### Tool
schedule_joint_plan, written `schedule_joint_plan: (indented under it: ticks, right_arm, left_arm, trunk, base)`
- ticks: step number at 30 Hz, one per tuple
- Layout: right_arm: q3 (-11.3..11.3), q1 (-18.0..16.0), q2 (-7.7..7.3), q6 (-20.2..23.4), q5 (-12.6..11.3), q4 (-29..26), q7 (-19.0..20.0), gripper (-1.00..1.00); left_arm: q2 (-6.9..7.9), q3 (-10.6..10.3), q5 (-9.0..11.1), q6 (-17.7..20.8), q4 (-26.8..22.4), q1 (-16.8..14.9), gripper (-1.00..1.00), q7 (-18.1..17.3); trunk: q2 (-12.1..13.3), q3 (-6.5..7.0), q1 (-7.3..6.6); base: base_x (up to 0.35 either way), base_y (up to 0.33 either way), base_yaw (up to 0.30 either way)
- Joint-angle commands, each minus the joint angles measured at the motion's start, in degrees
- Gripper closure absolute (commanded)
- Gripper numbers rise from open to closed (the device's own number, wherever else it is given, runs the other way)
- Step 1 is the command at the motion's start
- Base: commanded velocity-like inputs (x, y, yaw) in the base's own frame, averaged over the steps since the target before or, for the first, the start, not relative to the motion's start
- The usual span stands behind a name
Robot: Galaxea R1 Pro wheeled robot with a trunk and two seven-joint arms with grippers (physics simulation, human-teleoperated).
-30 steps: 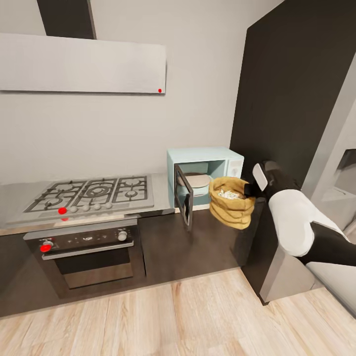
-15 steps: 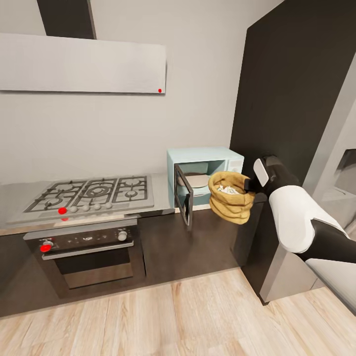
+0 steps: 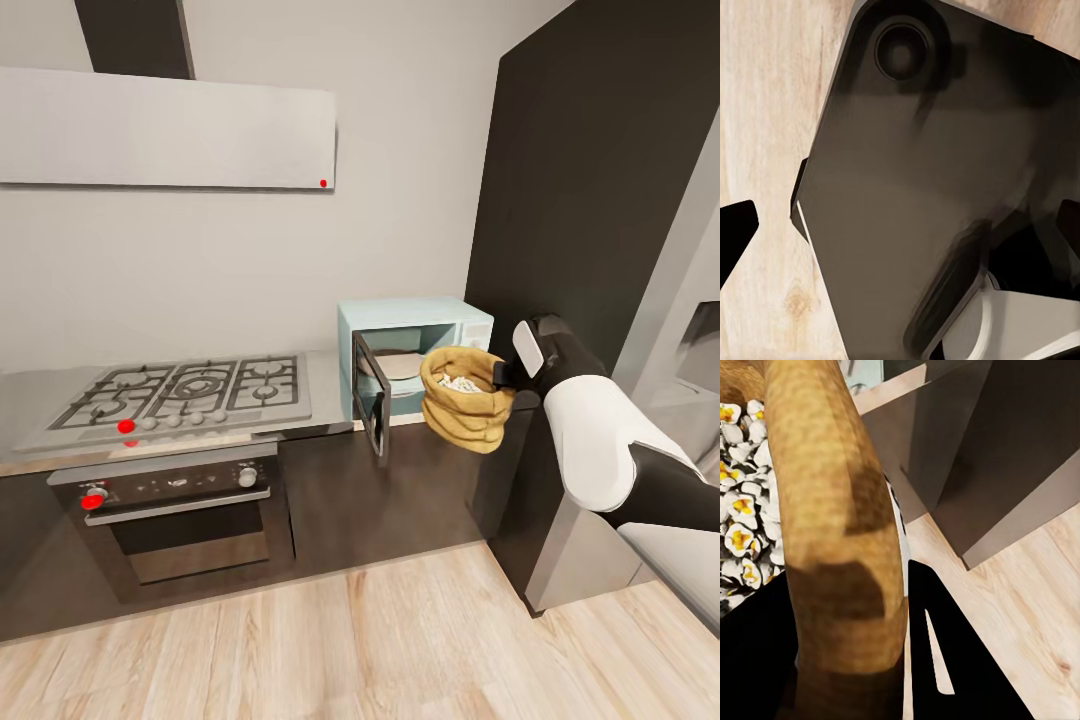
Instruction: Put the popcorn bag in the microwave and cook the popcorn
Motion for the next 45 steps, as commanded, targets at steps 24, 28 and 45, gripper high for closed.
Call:
schedule_joint_plan:
  ticks: [24,28,45]
  right_arm:
    - [-0.37,-0.06,1.25,0.20,0.70,-0.04,0.15,1.00]
    - [-0.50,-0.07,1.26,0.20,0.61,-0.04,0.20,1.00]
    - [-0.54,-0.08,1.33,0.20,0.59,-0.04,0.20,1.00]
  left_arm:
    - [-0.01,0.24,0.31,-0.08,-0.06,0.01,-1.00,0.03]
    - [-0.01,0.24,0.31,-0.08,-0.06,0.01,-1.00,0.03]
    - [0.07,0.16,0.31,-0.08,-0.06,0.01,-1.00,-0.03]
  trunk:
    - [-0.04,-0.06,0.00]
    - [-0.04,-0.06,0.00]
    - [-0.04,-0.06,0.00]
  base:
    - [0.000,0.000,0.063]
    - [0.000,0.000,0.000]
    - [0.170,0.000,0.000]
